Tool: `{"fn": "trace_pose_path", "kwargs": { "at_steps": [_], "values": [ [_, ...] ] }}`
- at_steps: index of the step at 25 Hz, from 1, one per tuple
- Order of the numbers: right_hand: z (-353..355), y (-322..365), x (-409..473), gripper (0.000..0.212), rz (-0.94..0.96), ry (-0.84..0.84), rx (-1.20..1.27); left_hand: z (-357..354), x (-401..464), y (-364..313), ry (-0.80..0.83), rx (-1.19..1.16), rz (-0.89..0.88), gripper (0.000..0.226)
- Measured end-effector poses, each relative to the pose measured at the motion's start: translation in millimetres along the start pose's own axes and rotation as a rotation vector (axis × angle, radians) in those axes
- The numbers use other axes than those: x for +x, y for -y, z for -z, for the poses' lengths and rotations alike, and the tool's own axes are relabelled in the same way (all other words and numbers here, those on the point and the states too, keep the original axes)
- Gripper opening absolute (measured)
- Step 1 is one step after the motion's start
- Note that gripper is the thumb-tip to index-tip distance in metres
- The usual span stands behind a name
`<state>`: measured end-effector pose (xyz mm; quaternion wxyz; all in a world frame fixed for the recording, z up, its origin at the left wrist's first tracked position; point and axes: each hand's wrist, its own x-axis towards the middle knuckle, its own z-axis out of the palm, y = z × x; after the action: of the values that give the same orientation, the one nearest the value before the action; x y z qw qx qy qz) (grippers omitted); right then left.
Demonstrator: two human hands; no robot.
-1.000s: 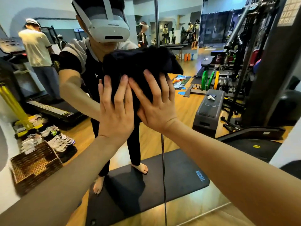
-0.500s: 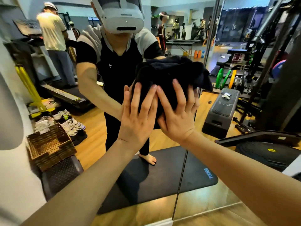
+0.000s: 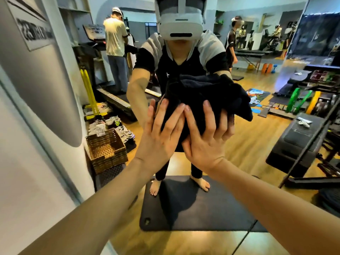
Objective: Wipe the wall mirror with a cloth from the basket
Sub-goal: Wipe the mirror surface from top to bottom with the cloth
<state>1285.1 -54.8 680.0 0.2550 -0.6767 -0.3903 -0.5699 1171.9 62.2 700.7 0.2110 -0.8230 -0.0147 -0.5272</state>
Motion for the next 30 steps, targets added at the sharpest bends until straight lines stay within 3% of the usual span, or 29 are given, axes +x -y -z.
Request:
{"fn": "trace_pose_path", "kwargs": {
  "at_steps": [21,30],
  "values": [
    [-74,321,43,0.065,0.07,0.031,0.038,103,-155,268,0.033,0.197,0.09,0.055],
    [-79,325,34,0.062,0.084,0.001,0.047,95,-169,268,0.025,0.168,0.099,0.051]
  ]
}}
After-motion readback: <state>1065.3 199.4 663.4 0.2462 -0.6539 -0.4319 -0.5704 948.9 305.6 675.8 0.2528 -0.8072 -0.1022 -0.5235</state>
